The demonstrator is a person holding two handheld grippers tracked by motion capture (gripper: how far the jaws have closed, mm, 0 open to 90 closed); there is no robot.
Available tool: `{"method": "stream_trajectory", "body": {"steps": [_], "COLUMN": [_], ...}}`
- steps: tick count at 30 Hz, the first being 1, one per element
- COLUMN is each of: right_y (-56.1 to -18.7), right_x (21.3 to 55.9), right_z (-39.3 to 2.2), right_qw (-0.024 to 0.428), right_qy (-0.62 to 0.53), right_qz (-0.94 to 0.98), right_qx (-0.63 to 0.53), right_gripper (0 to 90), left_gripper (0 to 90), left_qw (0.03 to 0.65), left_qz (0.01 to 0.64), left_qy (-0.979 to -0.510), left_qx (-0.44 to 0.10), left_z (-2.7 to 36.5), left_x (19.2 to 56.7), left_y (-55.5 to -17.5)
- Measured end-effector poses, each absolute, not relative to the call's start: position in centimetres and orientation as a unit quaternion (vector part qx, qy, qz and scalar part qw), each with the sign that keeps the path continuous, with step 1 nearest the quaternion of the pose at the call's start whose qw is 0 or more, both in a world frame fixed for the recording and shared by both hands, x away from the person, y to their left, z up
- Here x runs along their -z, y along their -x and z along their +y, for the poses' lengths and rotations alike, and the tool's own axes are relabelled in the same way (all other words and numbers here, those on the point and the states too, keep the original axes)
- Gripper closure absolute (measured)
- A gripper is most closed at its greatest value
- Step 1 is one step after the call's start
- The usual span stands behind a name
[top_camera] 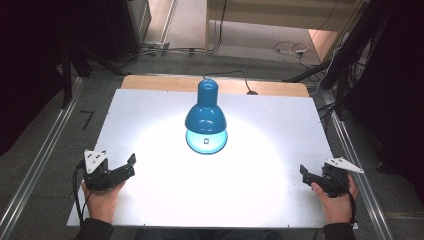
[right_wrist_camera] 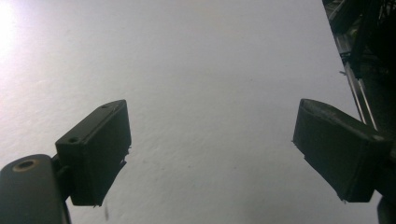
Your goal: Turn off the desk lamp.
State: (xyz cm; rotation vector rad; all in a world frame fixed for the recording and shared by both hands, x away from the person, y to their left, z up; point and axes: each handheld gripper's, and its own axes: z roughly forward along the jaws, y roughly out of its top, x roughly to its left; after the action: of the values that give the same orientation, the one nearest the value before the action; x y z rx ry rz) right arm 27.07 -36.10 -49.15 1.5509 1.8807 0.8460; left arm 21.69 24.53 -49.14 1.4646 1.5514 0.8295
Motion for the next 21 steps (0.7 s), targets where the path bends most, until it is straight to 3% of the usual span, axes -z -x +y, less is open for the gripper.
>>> {"method": "stream_trajectory", "body": {"steps": [21], "right_y": [-27.0], "right_x": [49.2], "right_z": [-36.4], "right_qw": [0.258], "right_qy": [-0.591], "right_qz": [0.691], "right_qx": [-0.327], "right_gripper": [10.3], "left_gripper": [7.5], "left_qw": [0.424], "left_qz": [0.613], "left_qy": [-0.594], "left_qx": [-0.302], "left_z": [23.5], "left_x": [49.2], "left_y": [-22.2]}}
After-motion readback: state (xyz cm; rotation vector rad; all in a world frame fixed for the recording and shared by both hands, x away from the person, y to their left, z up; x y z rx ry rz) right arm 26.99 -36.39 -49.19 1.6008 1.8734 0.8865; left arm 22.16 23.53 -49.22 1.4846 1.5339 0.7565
